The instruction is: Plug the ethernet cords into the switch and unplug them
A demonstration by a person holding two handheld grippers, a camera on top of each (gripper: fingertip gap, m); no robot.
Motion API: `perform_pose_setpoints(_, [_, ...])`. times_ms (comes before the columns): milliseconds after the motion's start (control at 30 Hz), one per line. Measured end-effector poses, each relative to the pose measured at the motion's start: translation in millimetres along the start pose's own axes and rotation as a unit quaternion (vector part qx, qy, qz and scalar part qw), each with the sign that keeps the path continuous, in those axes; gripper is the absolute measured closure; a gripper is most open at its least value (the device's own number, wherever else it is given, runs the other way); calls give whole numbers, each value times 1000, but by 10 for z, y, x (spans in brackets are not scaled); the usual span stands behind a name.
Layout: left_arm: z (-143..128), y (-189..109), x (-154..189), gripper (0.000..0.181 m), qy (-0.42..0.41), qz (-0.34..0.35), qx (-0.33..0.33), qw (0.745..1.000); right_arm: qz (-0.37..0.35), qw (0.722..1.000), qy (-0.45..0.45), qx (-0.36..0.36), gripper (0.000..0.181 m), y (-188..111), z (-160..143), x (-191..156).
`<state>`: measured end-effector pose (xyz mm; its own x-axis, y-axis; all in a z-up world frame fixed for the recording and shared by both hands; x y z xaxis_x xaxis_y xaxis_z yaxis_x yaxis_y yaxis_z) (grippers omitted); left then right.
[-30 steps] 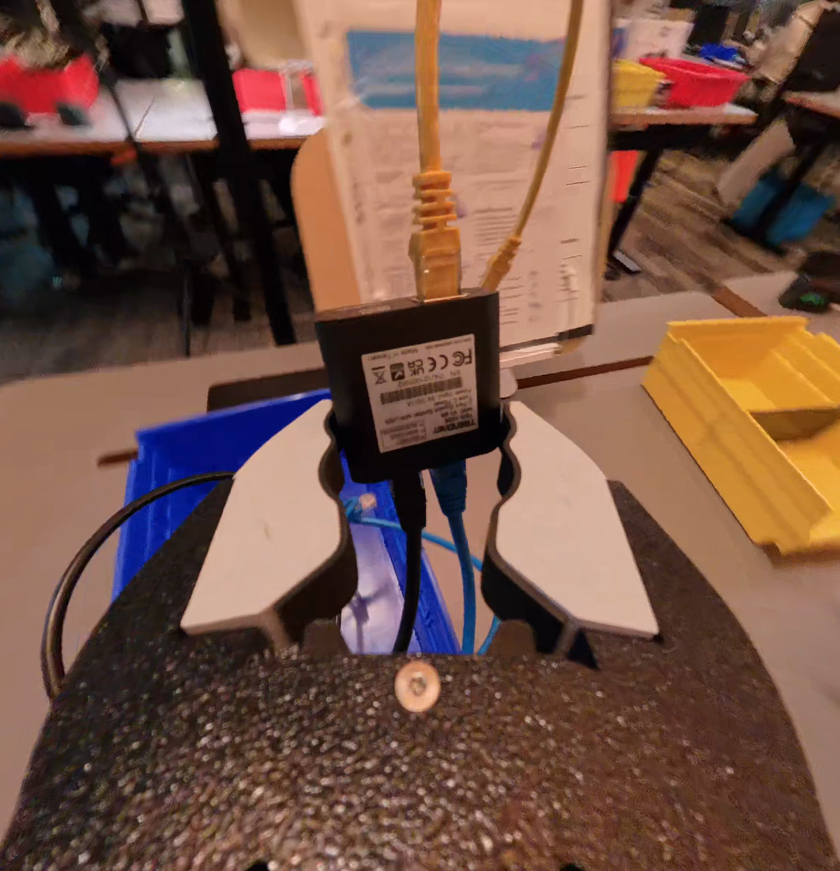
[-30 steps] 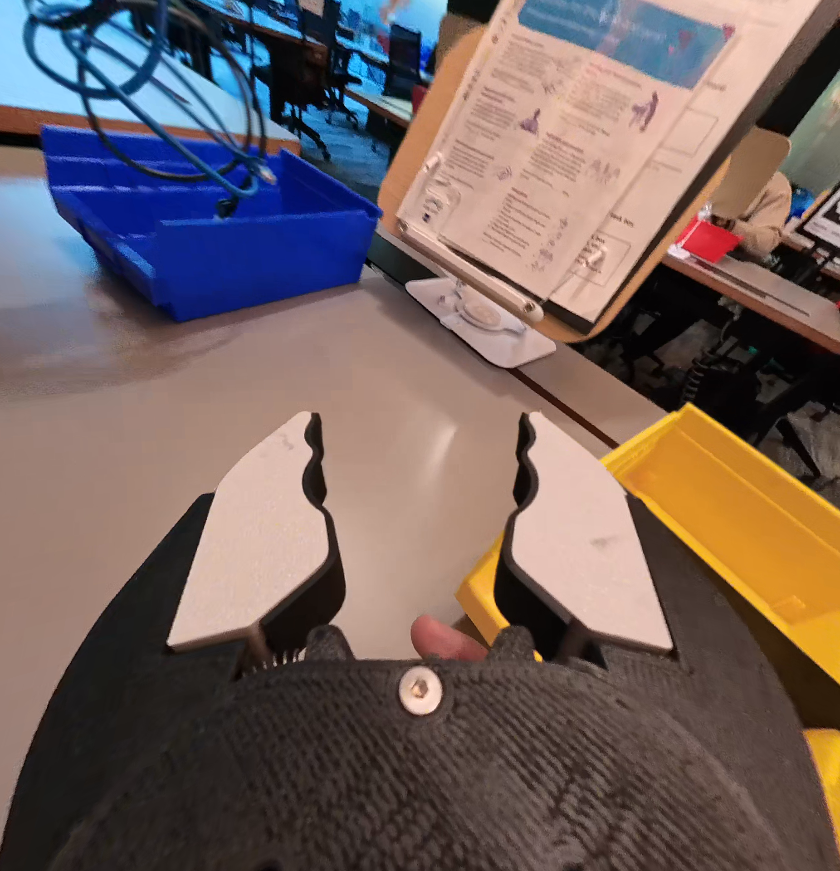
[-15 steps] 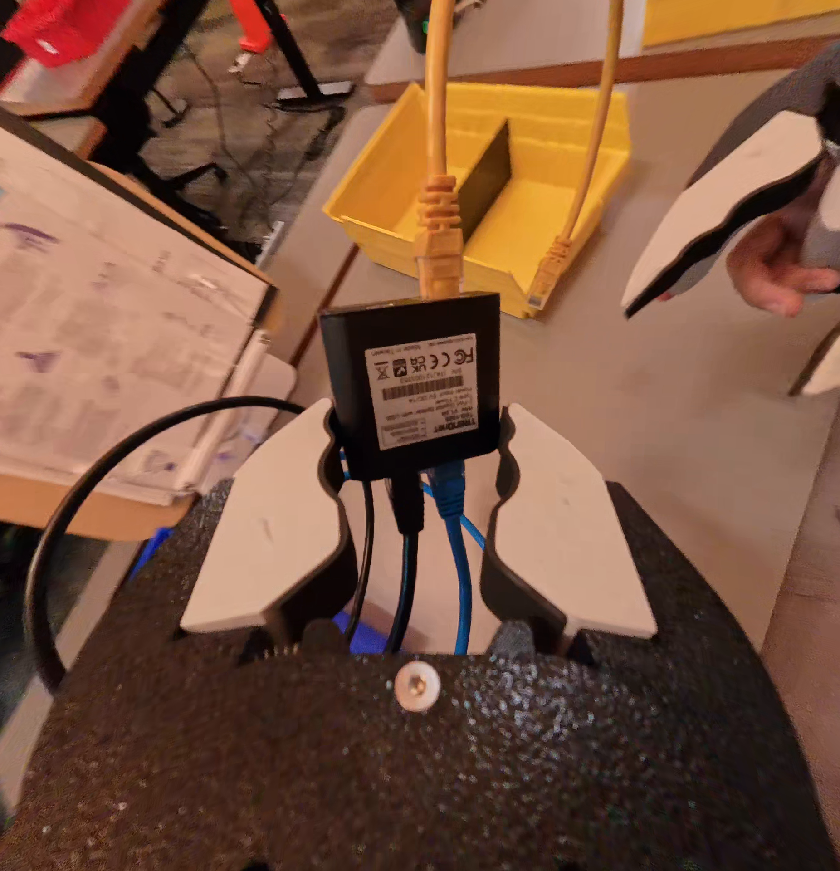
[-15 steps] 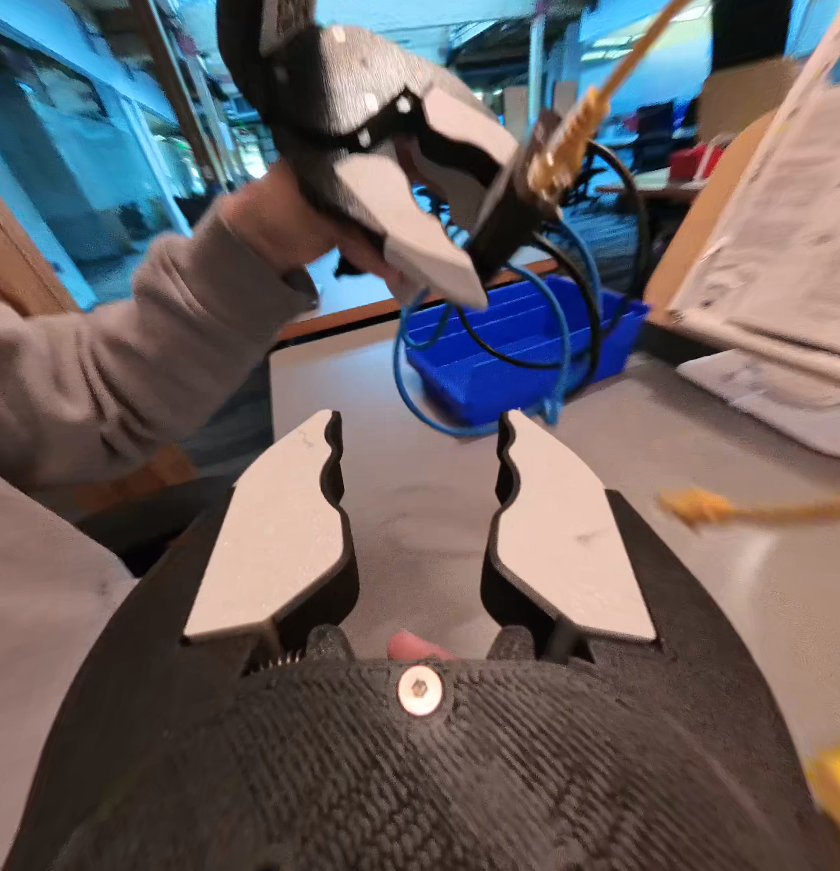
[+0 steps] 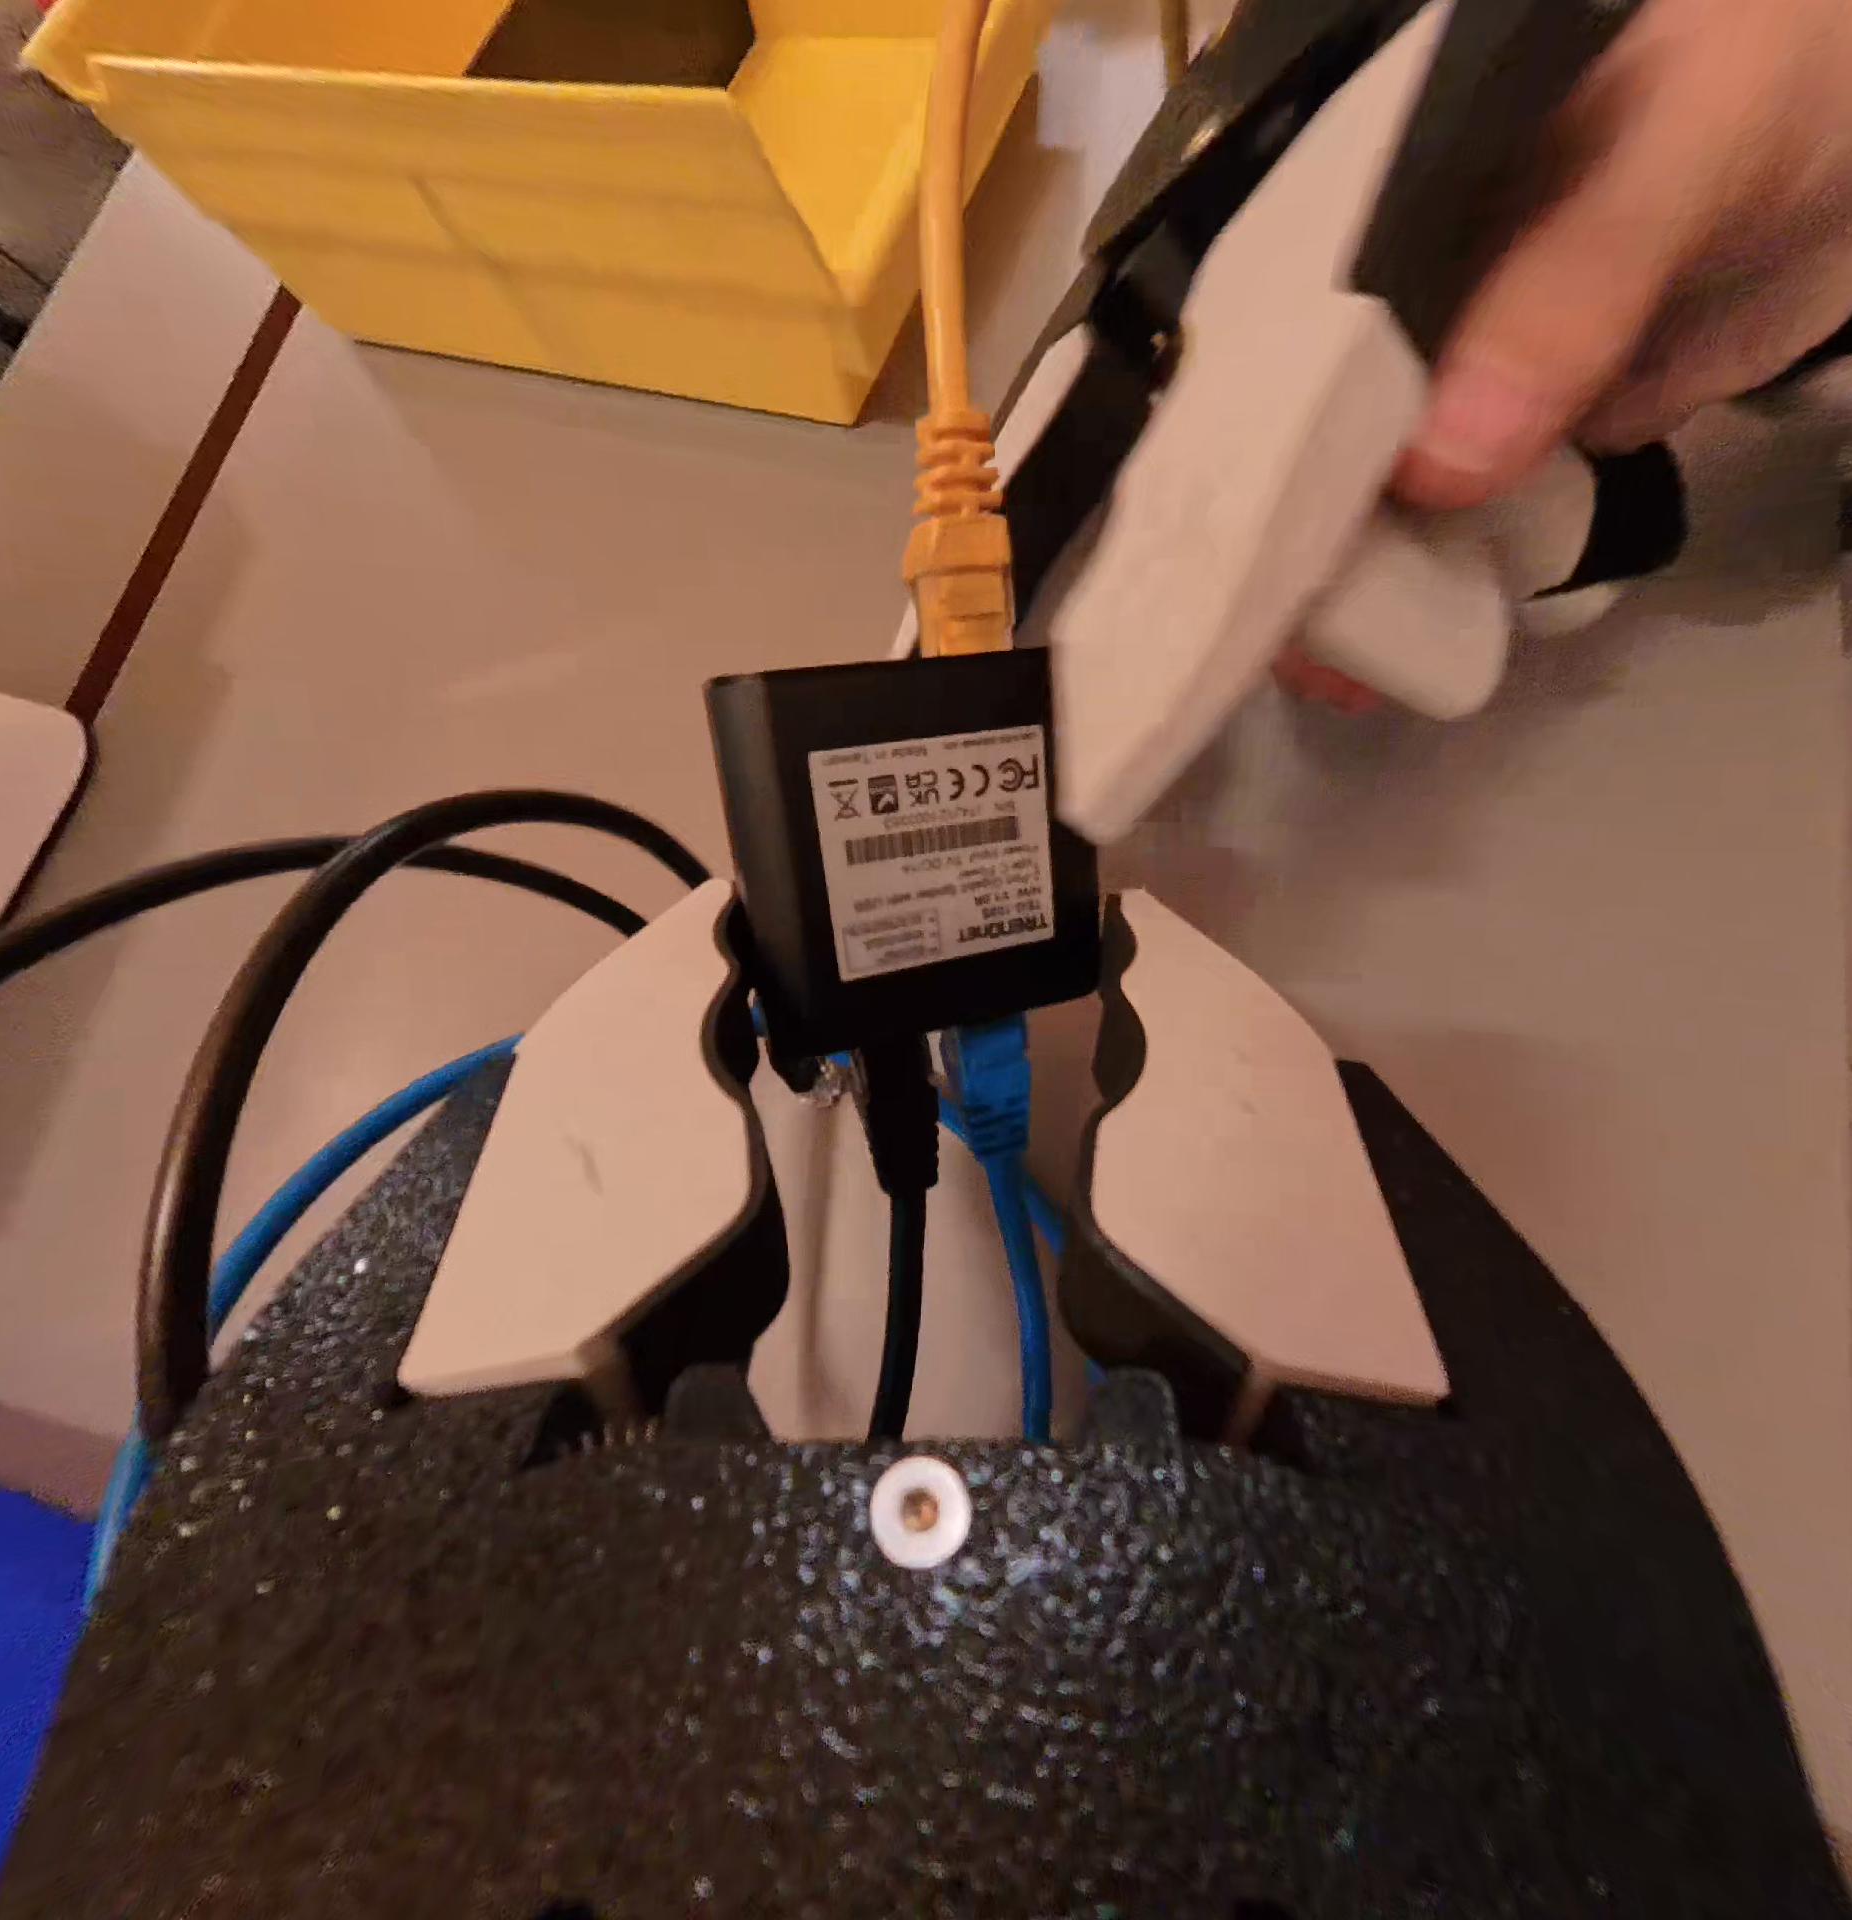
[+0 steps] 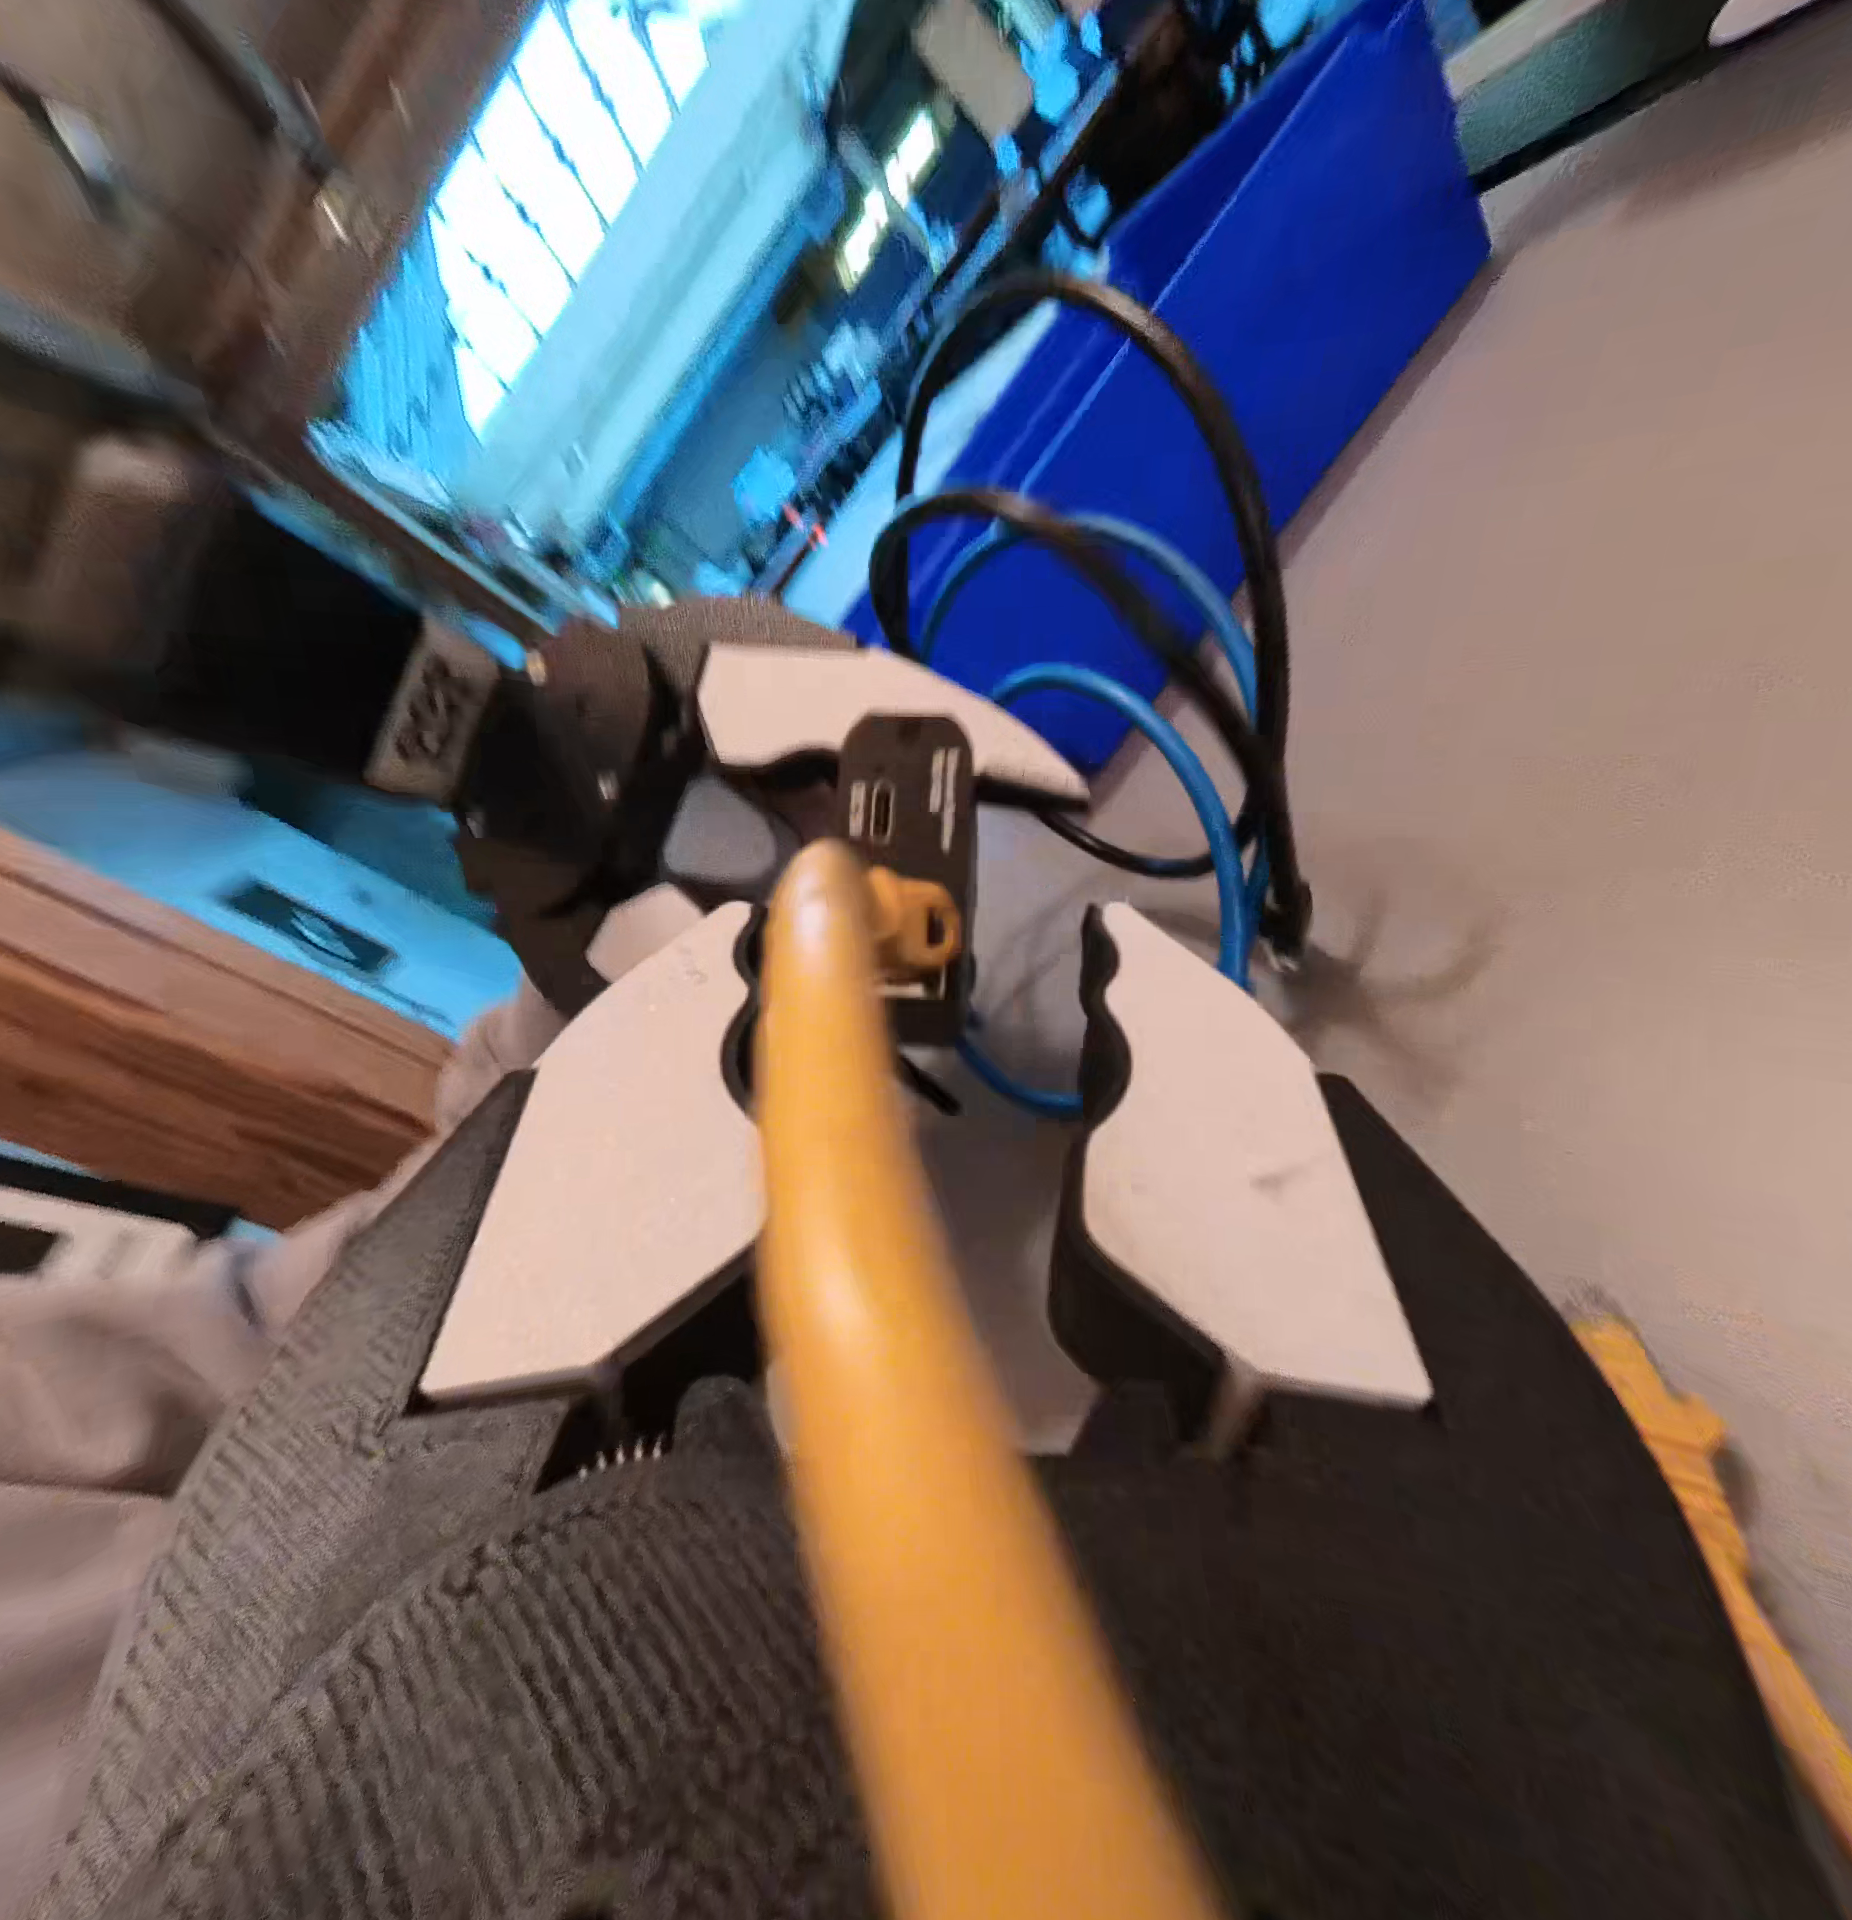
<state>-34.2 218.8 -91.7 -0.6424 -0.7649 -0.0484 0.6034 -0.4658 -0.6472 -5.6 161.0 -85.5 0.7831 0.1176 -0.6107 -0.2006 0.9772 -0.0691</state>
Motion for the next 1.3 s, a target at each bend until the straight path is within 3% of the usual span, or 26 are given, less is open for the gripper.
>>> perform_pose_setpoints(33, [-14,18,20,118,4,2,2,1000,9,999,21,28,129,0,14,16])
perform_pose_setpoints(100, [-32,52,70,118,20,8,13,1000,35,997,33,65,156,-19,3,6])
perform_pose_setpoints(233, [-59,87,131,119,40,18,44,998,41,994,14,99,157,-68,-85,5])
perform_pose_setpoints(367, [-46,105,161,112,54,47,71,995,39,987,58,143,158,-116,-99,49])
perform_pose_setpoints(533, [191,-238,134,97,101,190,106,971,80,946,210,235,157,-216,-16,99])
perform_pose_setpoints(700, [298,-368,392,102,14,81,147,986,116,904,312,267,157,-176,-62,74])
perform_pose_setpoints(767, [285,-372,362,105,19,79,171,982,116,899,332,261,157,-143,-109,52])
perform_pose_setpoints(900, [223,-386,274,112,33,60,242,968,105,903,330,255,157,-148,-118,52])
perform_pose_setpoints(967, [182,-391,236,116,33,53,272,960,81,923,296,231,157,-138,-144,55])
perform_pose_setpoints(1067, [199,-465,252,106,23,55,231,971,63,942,259,204,156,-163,-139,58])
perform_pose_setpoints(1167, [338,-598,380,107,56,66,213,973,41,962,209,169,157,-164,-135,22])
perform_pose_setpoints(1300, [113,-307,315,106,51,72,146,985,68,962,208,162,157,-132,-98,-96])
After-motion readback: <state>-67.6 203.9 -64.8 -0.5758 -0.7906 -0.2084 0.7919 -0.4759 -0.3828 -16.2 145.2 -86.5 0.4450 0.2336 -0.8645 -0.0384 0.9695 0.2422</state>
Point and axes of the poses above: each gripper's, where its closed fingertips meet, y out along the fingers, z out of its top, x = y × z across the jaws, the point moved 4 cm from there along -y, back along the fingers, and after that the axes turned 11 degrees about -y, right-handed, at the moved point
